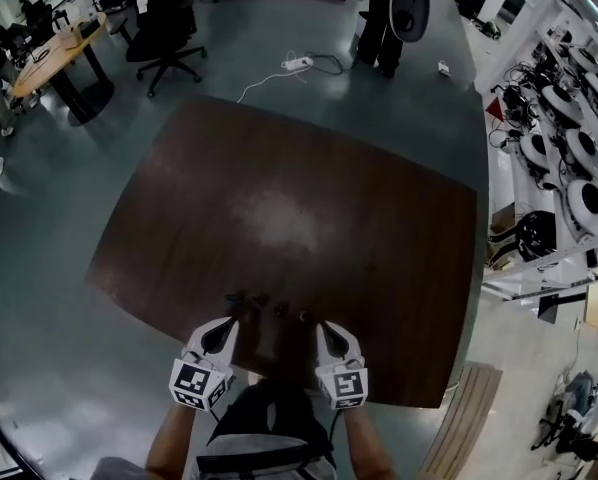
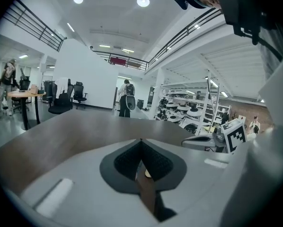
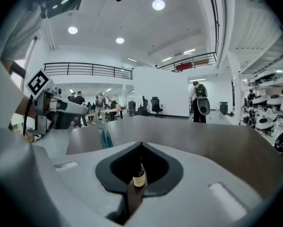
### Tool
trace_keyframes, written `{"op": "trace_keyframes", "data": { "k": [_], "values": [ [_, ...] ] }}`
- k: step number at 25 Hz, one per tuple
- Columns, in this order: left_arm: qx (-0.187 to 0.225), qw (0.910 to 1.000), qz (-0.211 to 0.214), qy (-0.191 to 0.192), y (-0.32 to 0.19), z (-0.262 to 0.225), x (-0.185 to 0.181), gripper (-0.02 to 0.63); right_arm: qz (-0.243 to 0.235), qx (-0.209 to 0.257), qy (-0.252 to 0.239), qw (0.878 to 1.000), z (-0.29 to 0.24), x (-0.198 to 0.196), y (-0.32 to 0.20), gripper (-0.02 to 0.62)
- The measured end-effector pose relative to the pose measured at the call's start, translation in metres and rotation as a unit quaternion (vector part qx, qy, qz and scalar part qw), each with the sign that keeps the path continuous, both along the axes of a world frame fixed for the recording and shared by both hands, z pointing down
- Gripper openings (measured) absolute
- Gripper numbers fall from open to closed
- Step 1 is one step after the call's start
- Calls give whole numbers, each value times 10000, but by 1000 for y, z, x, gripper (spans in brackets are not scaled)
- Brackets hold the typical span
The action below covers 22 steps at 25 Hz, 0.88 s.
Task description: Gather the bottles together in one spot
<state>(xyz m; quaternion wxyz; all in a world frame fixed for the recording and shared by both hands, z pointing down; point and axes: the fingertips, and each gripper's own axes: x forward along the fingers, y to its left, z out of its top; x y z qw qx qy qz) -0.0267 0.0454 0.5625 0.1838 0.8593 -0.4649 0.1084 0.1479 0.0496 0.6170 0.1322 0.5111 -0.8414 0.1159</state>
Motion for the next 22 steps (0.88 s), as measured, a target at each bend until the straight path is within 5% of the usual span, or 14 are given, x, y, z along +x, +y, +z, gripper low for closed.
{"op": "trace_keyframes", "data": {
  "k": [22],
  "values": [
    [852,9946,584,95,4,-85,35,0,694,756,-656,9926,-132,18,-1,2]
  ]
}}
